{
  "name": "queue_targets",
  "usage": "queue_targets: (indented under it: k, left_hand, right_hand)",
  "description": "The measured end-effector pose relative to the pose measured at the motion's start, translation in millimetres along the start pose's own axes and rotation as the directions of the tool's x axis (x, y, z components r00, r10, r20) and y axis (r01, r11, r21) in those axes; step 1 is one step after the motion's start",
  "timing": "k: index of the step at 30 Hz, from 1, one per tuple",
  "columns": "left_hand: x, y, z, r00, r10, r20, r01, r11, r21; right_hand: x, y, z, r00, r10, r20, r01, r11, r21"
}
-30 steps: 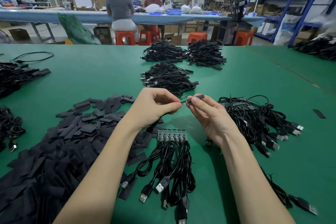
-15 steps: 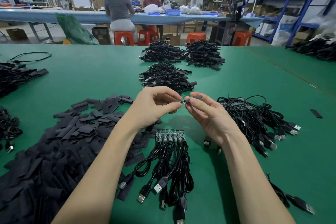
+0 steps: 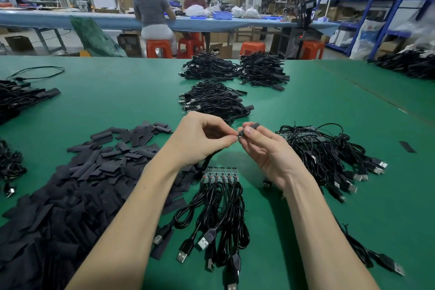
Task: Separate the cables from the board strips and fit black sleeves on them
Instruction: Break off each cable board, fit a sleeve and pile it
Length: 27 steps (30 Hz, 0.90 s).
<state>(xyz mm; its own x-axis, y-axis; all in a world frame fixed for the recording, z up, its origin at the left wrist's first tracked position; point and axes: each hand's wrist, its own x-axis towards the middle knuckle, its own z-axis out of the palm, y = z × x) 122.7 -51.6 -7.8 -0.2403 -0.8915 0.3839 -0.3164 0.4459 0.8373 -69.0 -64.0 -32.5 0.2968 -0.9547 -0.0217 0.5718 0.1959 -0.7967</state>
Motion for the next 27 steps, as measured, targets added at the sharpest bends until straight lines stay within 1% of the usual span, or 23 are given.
queue_targets:
  k: [3, 7, 10, 16, 21, 27]
  left_hand:
    - [1, -1, -1, 1.0, 0.003, -0.002, -0.003, 1.0, -0.03]
    - [2, -5, 2, 0.998, 0.006, -0.066, -0.014, 0.993, -0.113]
    - [3, -8, 5, 0.994, -0.017, -0.111, 0.0, 0.989, -0.147]
    - [3, -16, 12, 0.987, -0.06, -0.15, 0.019, 0.967, -0.256]
    - [3, -14, 17, 0.976, -0.09, -0.197, 0.027, 0.953, -0.302]
    - [2, -13, 18, 0.97, -0.122, -0.209, 0.048, 0.942, -0.331]
  right_hand:
    - [1, 2, 3, 1.0, -0.003, 0.014, 0.003, 1.0, 0.001]
    - [2, 5, 7, 0.999, -0.029, 0.014, 0.029, 1.0, -0.001]
    - [2, 6, 11, 0.998, -0.058, 0.004, 0.058, 0.997, -0.041]
    - [3, 13, 23, 0.957, -0.272, -0.098, 0.26, 0.958, -0.121]
    - [2, 16, 29, 0.953, -0.269, -0.139, 0.265, 0.963, -0.049]
    - [1, 19, 32, 0.939, -0.299, -0.169, 0.297, 0.954, -0.04]
